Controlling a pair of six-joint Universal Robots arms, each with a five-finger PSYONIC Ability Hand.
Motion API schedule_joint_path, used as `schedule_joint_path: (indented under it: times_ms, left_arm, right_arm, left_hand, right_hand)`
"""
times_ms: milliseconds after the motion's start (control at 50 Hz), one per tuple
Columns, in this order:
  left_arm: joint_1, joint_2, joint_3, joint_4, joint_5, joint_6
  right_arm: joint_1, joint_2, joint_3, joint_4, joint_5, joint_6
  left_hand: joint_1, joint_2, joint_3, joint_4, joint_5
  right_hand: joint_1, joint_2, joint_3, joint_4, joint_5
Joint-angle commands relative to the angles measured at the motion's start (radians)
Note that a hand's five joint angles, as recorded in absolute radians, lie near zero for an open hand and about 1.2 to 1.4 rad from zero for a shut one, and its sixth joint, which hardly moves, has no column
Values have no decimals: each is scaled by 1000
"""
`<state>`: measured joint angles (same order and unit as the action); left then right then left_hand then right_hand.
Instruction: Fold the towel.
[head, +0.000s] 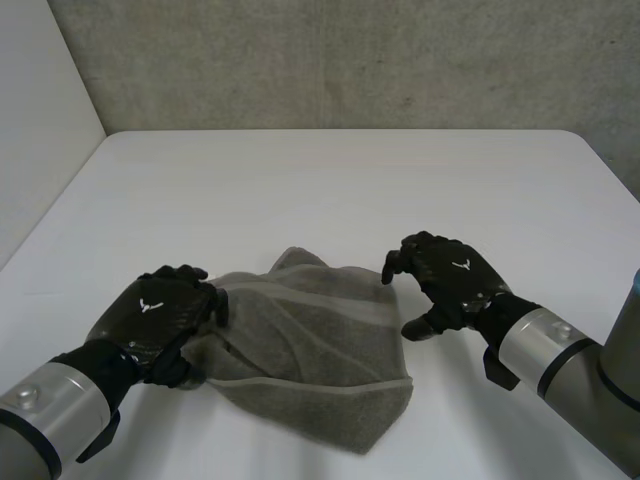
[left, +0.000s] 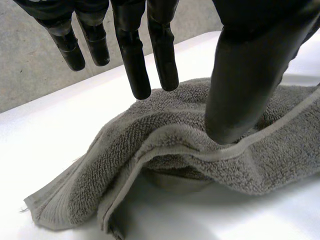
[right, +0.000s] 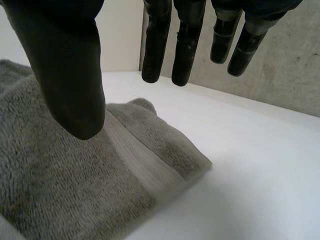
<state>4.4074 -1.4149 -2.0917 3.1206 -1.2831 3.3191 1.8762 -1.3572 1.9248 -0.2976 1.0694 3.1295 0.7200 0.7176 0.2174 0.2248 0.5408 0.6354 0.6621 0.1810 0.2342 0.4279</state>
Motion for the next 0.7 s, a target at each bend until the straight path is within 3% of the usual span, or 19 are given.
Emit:
schedule_joint_path:
  times_ms: [20,360,520,560,700]
  left_arm:
    - [9,-7,-18,0,1,56]
    - [15,-84,-18,4,1,80]
    - [15,-150,-10,29,-2,93]
    - [15,-151,-5,55,-30,93]
    - [14,-157,21,104,-73,89]
  right_arm:
    - [-34,-2,13,5,-34,-14]
    - [-37,-13,14,5,-60,-15]
    - [-37,-11,14,5,-63,-14]
    - [-37,-10,14,3,-63,-14]
    - [-35,-5,16,3,-65,-15]
  left_hand:
    - [-321,-318,-43,-50,-316]
    - [-363,-360,-43,-50,-358]
    - [-148,-146,-43,-50,-144]
    - [44,47,-43,-50,49]
    - [321,323,-43,-50,325]
  right_hand:
    - [-40,-66,-7,-60,-7]
    - [-37,-63,-7,-60,-4]
    - [-37,-63,-7,-60,-4]
    - [-37,-63,-7,-60,-4]
    - [-37,-63,-7,-60,-4]
